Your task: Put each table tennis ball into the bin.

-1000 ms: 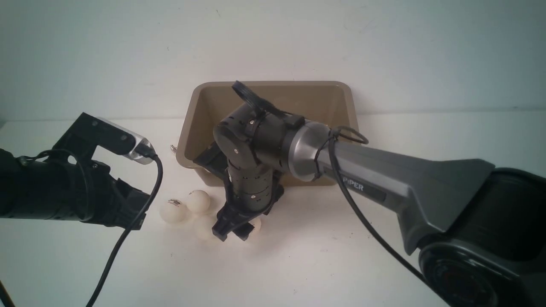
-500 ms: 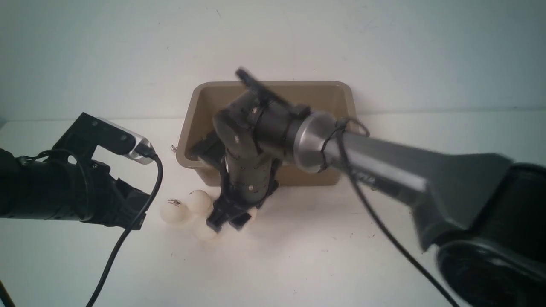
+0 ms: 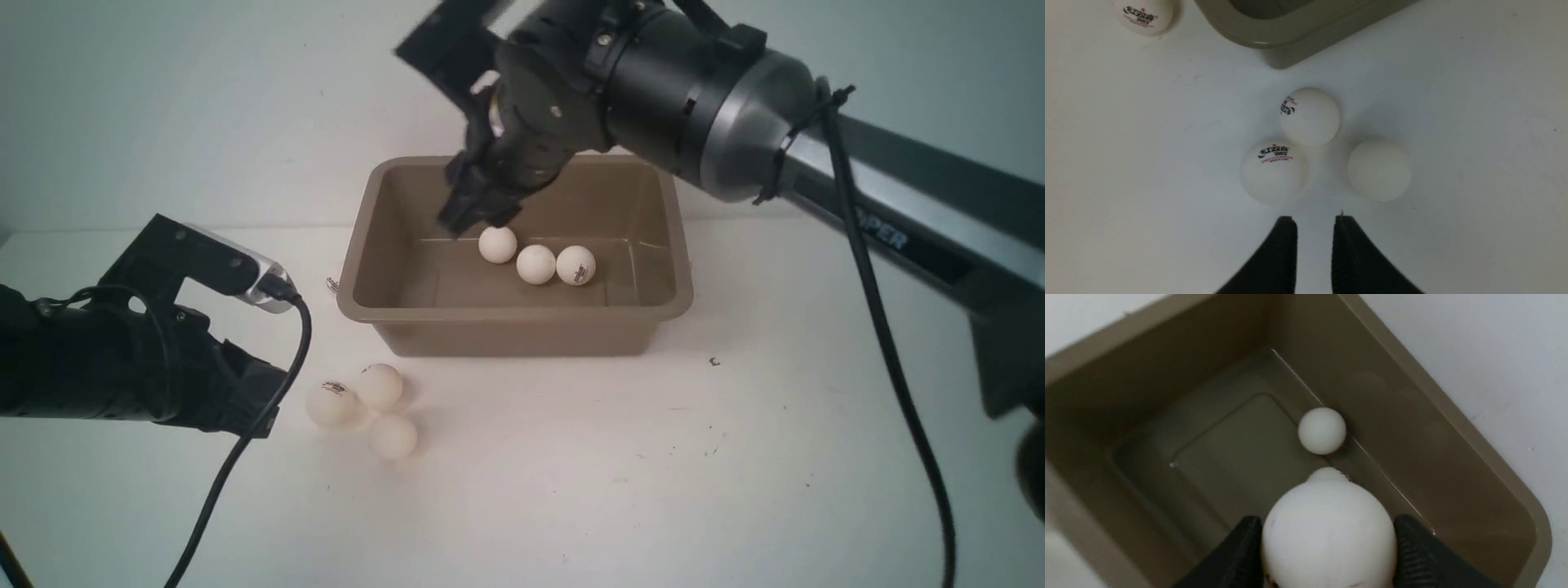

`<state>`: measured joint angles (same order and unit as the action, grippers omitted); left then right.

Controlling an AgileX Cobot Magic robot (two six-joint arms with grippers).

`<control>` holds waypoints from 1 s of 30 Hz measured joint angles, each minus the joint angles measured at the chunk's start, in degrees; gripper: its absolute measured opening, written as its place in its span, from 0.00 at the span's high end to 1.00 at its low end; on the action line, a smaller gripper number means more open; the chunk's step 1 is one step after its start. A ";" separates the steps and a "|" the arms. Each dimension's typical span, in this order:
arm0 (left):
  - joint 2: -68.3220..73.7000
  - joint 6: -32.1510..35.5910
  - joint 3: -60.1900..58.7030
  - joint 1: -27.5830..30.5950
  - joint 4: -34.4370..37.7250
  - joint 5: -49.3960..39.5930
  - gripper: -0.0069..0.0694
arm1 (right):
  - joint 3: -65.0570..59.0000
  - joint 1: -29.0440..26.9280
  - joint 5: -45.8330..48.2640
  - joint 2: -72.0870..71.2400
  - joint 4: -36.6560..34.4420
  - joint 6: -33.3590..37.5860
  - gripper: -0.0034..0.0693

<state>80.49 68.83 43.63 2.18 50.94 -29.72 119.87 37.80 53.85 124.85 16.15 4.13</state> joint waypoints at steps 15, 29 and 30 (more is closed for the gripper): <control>0.00 17.62 0.00 0.00 0.00 0.50 0.45 | -0.31 -7.32 -1.31 5.14 -9.55 1.58 0.23; 5.82 47.27 1.03 0.00 13.66 1.00 0.32 | -0.31 -7.38 9.69 -8.30 -7.33 6.26 0.23; 7.25 47.47 1.66 0.00 14.30 0.43 0.32 | -0.31 -7.52 10.66 -9.59 -7.17 6.58 0.23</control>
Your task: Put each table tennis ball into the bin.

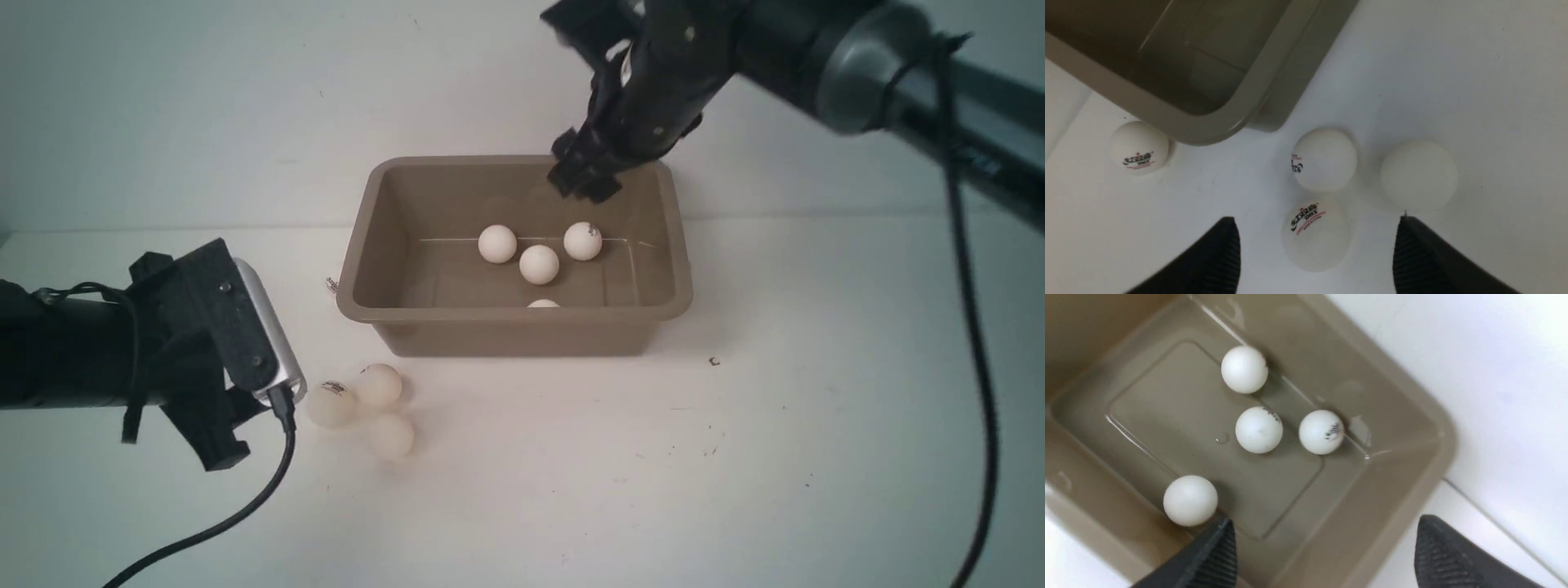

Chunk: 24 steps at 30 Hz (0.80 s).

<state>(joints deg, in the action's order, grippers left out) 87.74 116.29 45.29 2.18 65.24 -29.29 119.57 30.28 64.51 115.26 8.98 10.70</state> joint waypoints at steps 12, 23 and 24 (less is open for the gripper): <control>5.64 -40.80 9.09 0.00 -7.68 4.30 0.32 | 0.00 -3.83 4.36 -8.57 -0.15 0.82 0.23; 5.95 -77.77 10.52 -0.21 -38.48 0.65 0.32 | 0.00 -3.83 5.19 -8.63 -2.80 0.87 0.23; 5.95 -78.56 10.69 -0.34 -39.60 0.56 0.32 | 0.00 -3.83 5.46 -8.63 -2.98 0.87 0.23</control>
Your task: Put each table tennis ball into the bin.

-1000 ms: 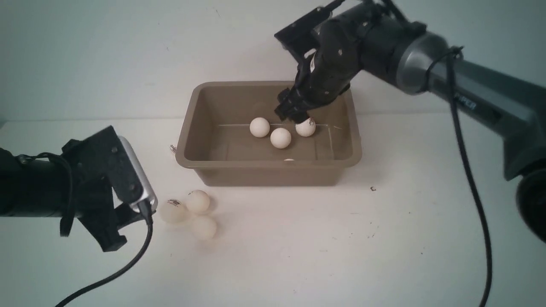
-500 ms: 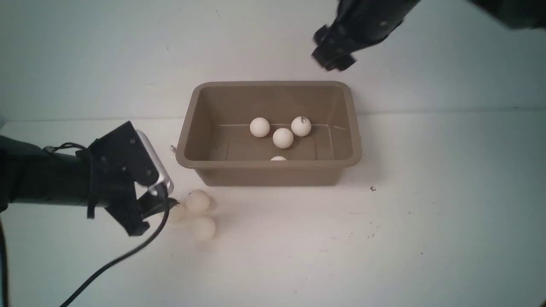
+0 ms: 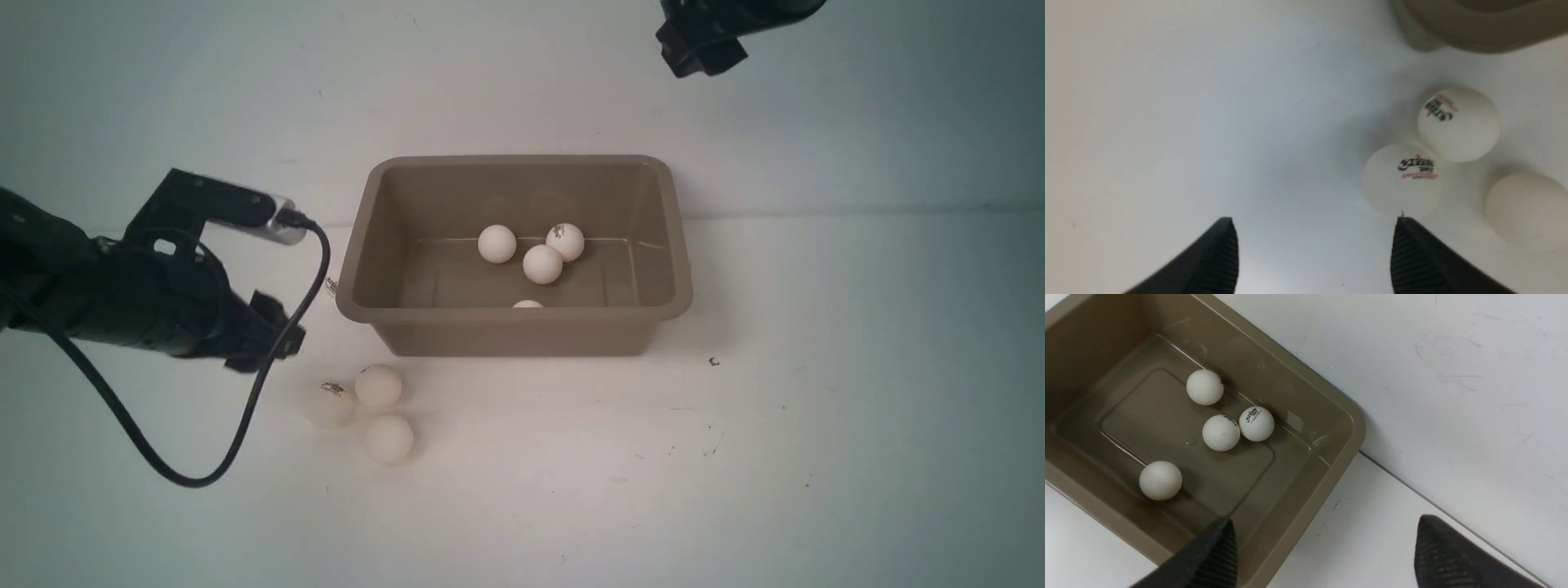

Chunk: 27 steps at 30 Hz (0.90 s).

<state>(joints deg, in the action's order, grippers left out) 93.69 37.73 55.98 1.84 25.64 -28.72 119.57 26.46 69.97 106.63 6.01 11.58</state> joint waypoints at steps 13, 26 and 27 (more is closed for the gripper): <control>4.11 -6.66 6.69 -4.62 -3.65 -6.72 0.32 | 0.00 0.00 2.07 0.00 -1.02 0.00 0.23; 11.80 0.98 16.22 -4.68 -5.48 -16.86 0.32 | 0.00 0.00 2.51 0.00 -1.12 0.00 0.23; 12.23 2.70 17.10 -4.68 -5.48 -17.87 0.32 | 0.00 0.00 2.51 0.00 -1.12 0.00 0.23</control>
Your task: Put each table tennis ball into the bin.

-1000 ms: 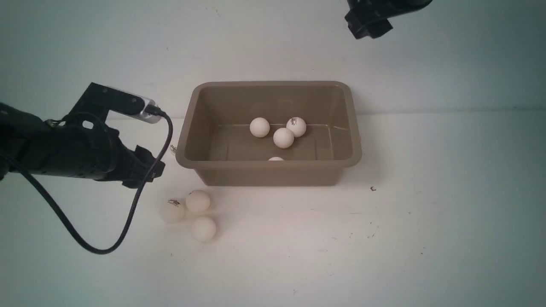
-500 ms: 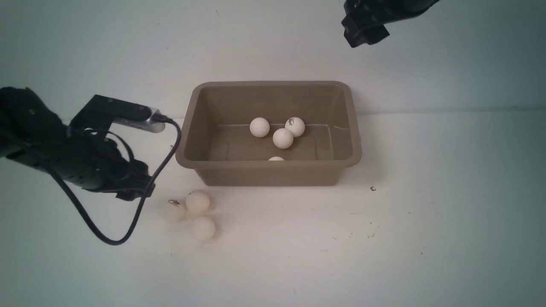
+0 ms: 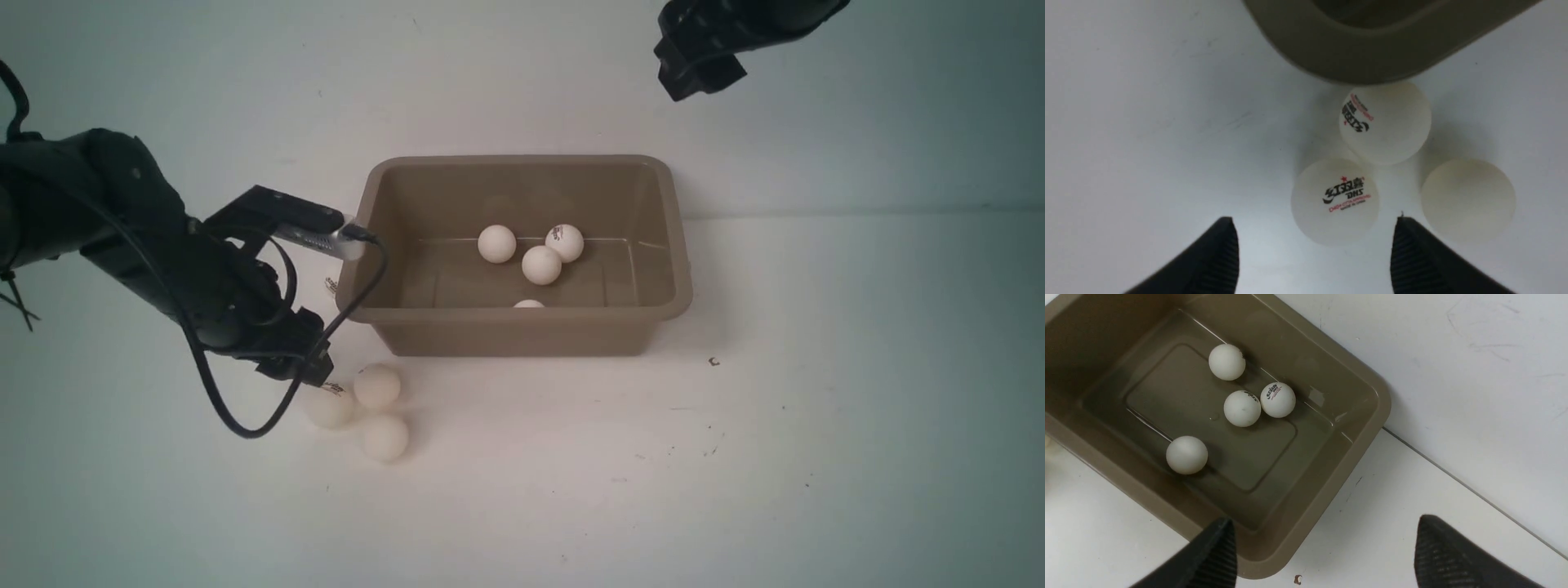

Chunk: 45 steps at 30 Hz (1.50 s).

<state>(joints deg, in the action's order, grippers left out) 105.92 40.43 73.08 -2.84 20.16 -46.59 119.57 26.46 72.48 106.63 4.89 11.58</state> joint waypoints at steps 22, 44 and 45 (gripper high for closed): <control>5.83 7.52 2.65 -0.48 -0.04 -4.00 0.32 | 0.00 -0.04 -0.63 0.00 -0.17 0.05 0.23; 8.09 5.55 3.16 -1.82 0.19 -1.16 0.49 | 0.00 -0.11 -0.63 0.00 0.23 0.05 0.23; 8.09 5.55 3.16 -1.82 0.14 -1.16 0.49 | 0.00 -0.11 -0.63 0.00 0.23 0.05 0.23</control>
<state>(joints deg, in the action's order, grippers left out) 114.02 45.99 76.23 -4.66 20.30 -47.75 119.57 26.35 71.85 106.63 5.12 11.62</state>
